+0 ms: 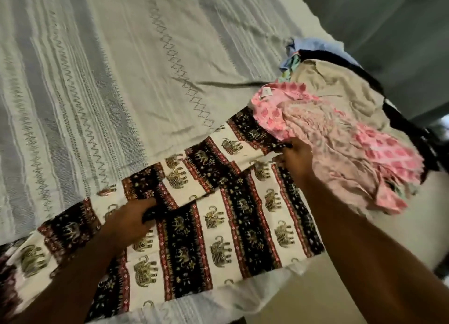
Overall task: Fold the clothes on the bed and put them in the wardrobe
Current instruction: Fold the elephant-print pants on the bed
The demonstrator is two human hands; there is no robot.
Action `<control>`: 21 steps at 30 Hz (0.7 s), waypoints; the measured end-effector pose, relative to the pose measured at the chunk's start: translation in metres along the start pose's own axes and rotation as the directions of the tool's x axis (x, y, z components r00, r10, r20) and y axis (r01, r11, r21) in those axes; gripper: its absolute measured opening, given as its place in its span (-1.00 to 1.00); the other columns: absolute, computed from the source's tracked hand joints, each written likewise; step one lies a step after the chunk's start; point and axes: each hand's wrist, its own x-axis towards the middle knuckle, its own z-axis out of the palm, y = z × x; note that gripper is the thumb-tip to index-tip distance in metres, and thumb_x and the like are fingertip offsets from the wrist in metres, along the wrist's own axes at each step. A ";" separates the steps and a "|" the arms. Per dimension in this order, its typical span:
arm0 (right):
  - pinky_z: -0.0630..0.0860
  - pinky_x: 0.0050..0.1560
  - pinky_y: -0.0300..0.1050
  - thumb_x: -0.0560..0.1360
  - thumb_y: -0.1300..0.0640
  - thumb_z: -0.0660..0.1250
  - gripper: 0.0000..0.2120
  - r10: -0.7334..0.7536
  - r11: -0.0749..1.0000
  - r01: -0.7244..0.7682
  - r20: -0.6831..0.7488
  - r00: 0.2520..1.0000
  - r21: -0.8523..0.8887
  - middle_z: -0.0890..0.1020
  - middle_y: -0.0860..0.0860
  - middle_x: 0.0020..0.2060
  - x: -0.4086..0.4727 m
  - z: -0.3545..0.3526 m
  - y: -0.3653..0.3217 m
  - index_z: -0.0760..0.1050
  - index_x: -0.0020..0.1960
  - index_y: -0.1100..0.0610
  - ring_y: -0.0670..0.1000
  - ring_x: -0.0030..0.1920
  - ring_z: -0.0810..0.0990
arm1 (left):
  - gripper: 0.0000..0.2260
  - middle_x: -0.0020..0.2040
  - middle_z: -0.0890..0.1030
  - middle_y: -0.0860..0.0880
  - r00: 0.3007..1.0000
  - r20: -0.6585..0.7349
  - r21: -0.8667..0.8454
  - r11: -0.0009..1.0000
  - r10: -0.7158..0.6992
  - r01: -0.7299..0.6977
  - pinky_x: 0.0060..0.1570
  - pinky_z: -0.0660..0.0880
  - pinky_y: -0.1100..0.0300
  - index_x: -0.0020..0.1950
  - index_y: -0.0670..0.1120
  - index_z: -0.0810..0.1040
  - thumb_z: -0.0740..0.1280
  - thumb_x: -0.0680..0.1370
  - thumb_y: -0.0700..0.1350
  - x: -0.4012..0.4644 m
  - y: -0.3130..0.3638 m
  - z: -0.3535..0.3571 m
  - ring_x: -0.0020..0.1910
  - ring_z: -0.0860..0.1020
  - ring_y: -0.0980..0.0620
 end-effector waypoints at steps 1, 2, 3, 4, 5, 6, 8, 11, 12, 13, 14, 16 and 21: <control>0.58 -0.41 -0.08 0.48 0.46 0.27 -0.68 0.039 0.999 -0.038 -0.037 0.999 0.028 0.70 0.16 -0.16 -0.008 -0.009 0.009 0.62 -0.04 0.08 0.12 -0.32 0.68 | -0.76 0.06 0.69 0.00 1.000 0.026 0.029 0.999 0.013 -0.014 -0.20 0.46 0.23 0.14 0.17 0.56 0.47 0.54 -0.08 -0.004 -0.001 0.005 -0.23 0.60 0.14; 0.59 -0.34 -0.04 0.45 0.47 0.26 -0.66 0.093 0.994 -0.086 -0.093 0.991 0.074 0.71 0.21 -0.12 -0.021 -0.022 0.023 0.63 -0.11 0.07 0.15 -0.28 0.68 | -0.76 0.08 0.68 0.01 0.999 0.045 0.073 0.997 0.031 -0.034 -0.17 0.43 0.24 0.17 0.13 0.58 0.46 0.55 -0.09 -0.014 0.002 0.011 -0.19 0.58 0.14; 0.61 -0.27 -0.01 0.45 0.45 0.25 -0.68 0.153 0.983 -0.137 -0.144 0.978 0.118 0.70 0.25 -0.08 -0.032 -0.033 0.037 0.63 -0.15 0.08 0.16 -0.25 0.68 | -0.75 0.10 0.67 0.00 0.998 0.052 0.110 0.993 0.046 -0.052 -0.14 0.39 0.24 0.22 0.06 0.60 0.45 0.55 -0.09 -0.023 0.002 0.019 -0.12 0.57 0.11; 0.63 -0.21 0.02 0.46 0.41 0.26 -0.74 0.216 0.966 -0.183 -0.179 0.960 0.183 0.70 0.27 -0.04 -0.041 -0.042 0.049 0.63 -0.17 0.11 0.16 -0.22 0.67 | -0.74 0.12 0.66 0.00 0.997 0.057 0.127 0.990 0.052 -0.059 -0.12 0.37 0.24 0.24 0.01 0.59 0.45 0.55 -0.10 -0.031 0.001 0.025 -0.06 0.55 0.10; 0.64 -0.19 0.02 0.48 0.36 0.27 -0.81 0.278 0.943 -0.224 -0.211 0.937 0.247 0.70 0.26 -0.01 -0.055 -0.051 0.060 0.62 -0.15 0.16 0.15 -0.19 0.68 | -0.72 0.13 0.65 -0.01 0.996 0.060 0.131 0.989 0.058 -0.066 -0.10 0.37 0.23 0.26 -0.01 0.58 0.44 0.56 -0.10 -0.041 0.001 0.034 -0.02 0.54 0.09; 0.64 -0.20 0.00 0.50 0.31 0.30 -0.87 0.325 0.917 -0.248 -0.223 0.919 0.313 0.70 0.23 0.00 -0.067 -0.057 0.069 0.61 -0.13 0.19 0.13 -0.17 0.69 | -0.71 0.15 0.64 -0.01 0.996 0.061 0.138 0.988 0.067 -0.075 -0.08 0.39 0.23 0.27 -0.02 0.57 0.44 0.56 -0.10 -0.049 0.000 0.041 0.01 0.54 0.08; 0.66 -0.22 -0.02 0.53 0.21 0.41 -0.95 0.357 0.898 -0.263 -0.236 0.904 0.354 0.70 0.14 -0.07 -0.092 -0.069 0.082 0.58 -0.10 0.18 0.07 -0.15 0.70 | -0.69 0.19 0.62 -0.01 0.993 0.083 0.166 0.981 0.085 -0.097 -0.04 0.43 0.19 0.30 0.00 0.55 0.43 0.56 -0.09 -0.063 -0.001 0.056 0.08 0.54 0.06; 0.68 -0.29 -0.03 0.45 0.30 0.52 -0.82 0.374 0.909 -0.301 -0.249 0.893 0.286 0.67 0.07 -0.13 -0.119 -0.073 0.103 0.53 -0.13 0.13 0.02 -0.13 0.70 | -0.60 0.30 0.56 0.02 0.988 0.145 0.232 0.968 0.061 -0.094 0.12 0.45 0.15 0.40 0.03 0.49 0.41 0.56 -0.07 -0.077 -0.004 0.075 0.23 0.52 0.03; 0.68 -0.30 -0.02 0.43 0.38 0.50 -0.77 0.385 0.910 -0.317 -0.259 0.886 0.268 0.67 0.09 -0.11 -0.125 -0.073 0.114 0.52 -0.16 0.12 0.04 -0.12 0.71 | -0.58 0.33 0.54 0.03 0.989 0.137 0.251 0.964 0.052 -0.086 0.15 0.45 0.14 0.42 0.05 0.47 0.41 0.57 -0.06 -0.082 -0.003 0.082 0.27 0.52 0.02; 0.67 -0.32 -0.04 0.42 0.44 0.47 -0.74 0.395 0.911 -0.335 -0.274 0.877 0.241 0.67 0.11 -0.09 -0.129 -0.072 0.123 0.51 -0.16 0.11 0.06 -0.12 0.70 | -0.57 0.35 0.54 0.03 0.992 0.114 0.257 0.963 0.049 -0.077 0.18 0.44 0.13 0.43 0.06 0.46 0.40 0.57 -0.06 -0.086 -0.003 0.087 0.29 0.51 0.01; 0.65 -0.37 -0.08 0.42 0.47 0.45 -0.71 0.403 0.910 -0.346 -0.288 0.869 0.230 0.67 0.13 -0.06 -0.130 -0.071 0.132 0.52 -0.16 0.10 0.08 -0.13 0.69 | -0.57 0.36 0.54 0.02 0.995 0.092 0.253 0.965 0.045 -0.067 0.19 0.44 0.12 0.44 0.05 0.46 0.40 0.57 -0.07 -0.088 -0.003 0.092 0.29 0.52 -0.01; 0.59 -0.47 -0.18 0.45 0.47 0.41 -0.71 0.412 0.908 -0.361 -0.299 0.860 0.212 0.66 0.16 -0.01 -0.133 -0.072 0.153 0.54 -0.14 0.09 0.13 -0.11 0.67 | -0.56 0.34 0.56 -0.02 0.996 0.081 0.254 0.966 0.035 -0.055 0.18 0.43 0.11 0.46 0.02 0.45 0.40 0.58 -0.08 -0.093 -0.002 0.104 0.27 0.53 -0.04; 0.63 -0.31 -0.10 0.49 0.46 0.36 -0.71 0.410 0.912 -0.387 -0.297 0.862 0.136 0.68 0.16 0.04 -0.138 -0.089 0.195 0.61 -0.01 0.09 0.05 -0.19 0.68 | -0.56 0.26 0.59 -0.07 0.993 0.111 0.251 0.965 0.047 -0.074 0.15 0.47 0.05 0.44 -0.01 0.50 0.44 0.55 -0.10 -0.101 -0.002 0.128 0.22 0.56 -0.10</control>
